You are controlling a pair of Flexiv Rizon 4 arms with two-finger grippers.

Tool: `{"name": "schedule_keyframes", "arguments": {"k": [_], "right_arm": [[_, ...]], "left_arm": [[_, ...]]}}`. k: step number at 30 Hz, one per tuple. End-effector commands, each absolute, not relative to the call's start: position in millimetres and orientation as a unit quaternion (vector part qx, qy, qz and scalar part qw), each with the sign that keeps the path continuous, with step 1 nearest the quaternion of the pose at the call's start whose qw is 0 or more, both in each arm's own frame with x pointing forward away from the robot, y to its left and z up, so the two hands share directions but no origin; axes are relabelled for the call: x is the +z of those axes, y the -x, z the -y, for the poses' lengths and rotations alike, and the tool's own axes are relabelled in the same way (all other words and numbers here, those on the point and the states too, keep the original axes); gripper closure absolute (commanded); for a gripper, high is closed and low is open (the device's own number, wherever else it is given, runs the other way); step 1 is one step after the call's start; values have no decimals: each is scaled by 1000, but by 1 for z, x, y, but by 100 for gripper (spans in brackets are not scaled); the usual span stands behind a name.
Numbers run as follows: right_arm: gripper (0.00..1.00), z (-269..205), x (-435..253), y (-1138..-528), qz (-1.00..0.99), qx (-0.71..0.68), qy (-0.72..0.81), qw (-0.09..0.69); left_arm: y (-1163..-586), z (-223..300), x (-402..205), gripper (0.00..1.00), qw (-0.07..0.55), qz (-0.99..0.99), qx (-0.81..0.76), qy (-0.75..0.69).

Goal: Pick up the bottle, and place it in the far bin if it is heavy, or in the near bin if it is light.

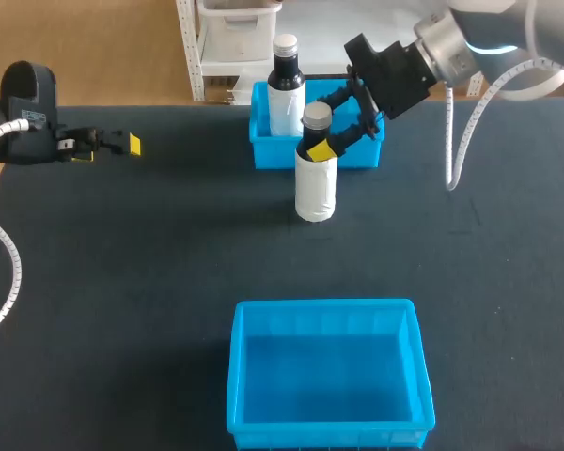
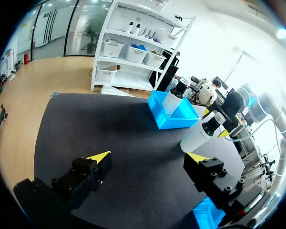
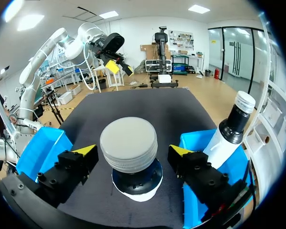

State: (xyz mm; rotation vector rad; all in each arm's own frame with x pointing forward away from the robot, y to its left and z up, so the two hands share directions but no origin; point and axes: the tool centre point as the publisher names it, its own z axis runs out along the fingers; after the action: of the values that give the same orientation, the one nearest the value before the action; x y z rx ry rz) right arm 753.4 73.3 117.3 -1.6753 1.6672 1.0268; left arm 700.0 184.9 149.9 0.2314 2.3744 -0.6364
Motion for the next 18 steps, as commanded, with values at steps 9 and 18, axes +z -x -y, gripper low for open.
{"name": "schedule_keyframes", "arguments": {"k": [9,18], "right_arm": [[37,-74,116,-754,-620,385,624,278],[54,-72,117,-752,-620,384,624,280]], "left_arm": [[-700,-185,150,0,330,-908,-243,-88],[-700,-185,150,0,330,-908,-243,-88]]}}
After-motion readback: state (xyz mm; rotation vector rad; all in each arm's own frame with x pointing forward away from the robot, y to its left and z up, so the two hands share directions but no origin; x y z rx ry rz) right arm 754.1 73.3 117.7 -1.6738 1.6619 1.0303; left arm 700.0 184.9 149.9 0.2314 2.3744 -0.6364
